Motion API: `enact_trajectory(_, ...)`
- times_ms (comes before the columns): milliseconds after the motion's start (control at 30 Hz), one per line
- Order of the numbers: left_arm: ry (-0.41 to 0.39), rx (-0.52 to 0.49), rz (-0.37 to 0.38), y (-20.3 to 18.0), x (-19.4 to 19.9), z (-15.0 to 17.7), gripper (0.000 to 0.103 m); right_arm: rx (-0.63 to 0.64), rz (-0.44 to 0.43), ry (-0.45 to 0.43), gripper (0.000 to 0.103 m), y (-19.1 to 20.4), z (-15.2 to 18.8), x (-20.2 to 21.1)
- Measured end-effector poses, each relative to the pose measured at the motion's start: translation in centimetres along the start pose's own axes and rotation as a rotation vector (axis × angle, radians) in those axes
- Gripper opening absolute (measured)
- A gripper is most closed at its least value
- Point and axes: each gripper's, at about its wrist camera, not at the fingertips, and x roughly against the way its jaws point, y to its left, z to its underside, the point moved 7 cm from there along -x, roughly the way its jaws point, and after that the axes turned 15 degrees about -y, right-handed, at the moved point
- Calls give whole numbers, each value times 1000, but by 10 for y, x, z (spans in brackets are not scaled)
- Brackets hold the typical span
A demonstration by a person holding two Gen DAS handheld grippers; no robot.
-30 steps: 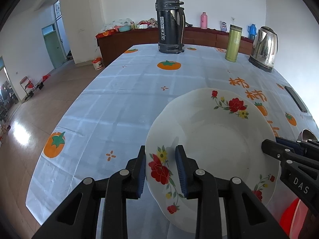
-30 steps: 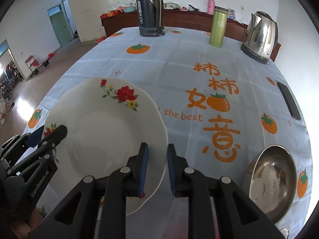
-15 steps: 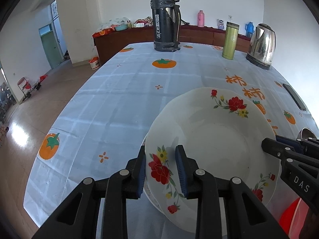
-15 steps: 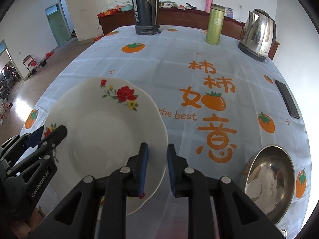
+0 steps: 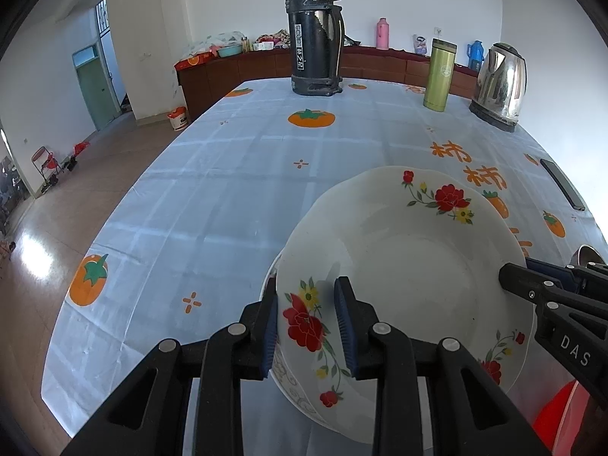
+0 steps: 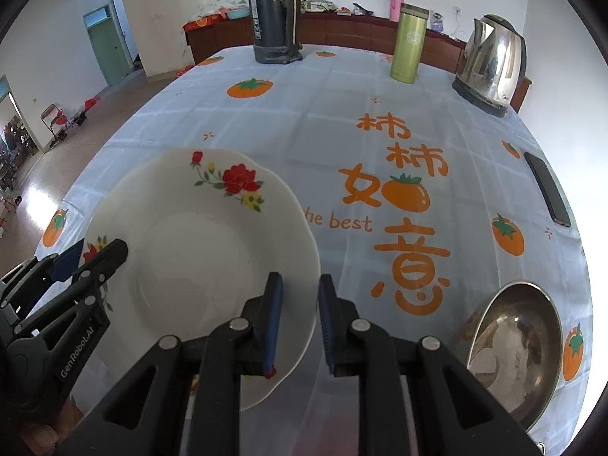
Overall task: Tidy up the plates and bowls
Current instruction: 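Lower the red-flower plate over the floral plate with the left gripper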
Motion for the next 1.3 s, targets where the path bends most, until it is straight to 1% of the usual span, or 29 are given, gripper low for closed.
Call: enact_trajectory(1300,38,26,3,7,-15,8,31,9,-2,18,19,4,1,-15)
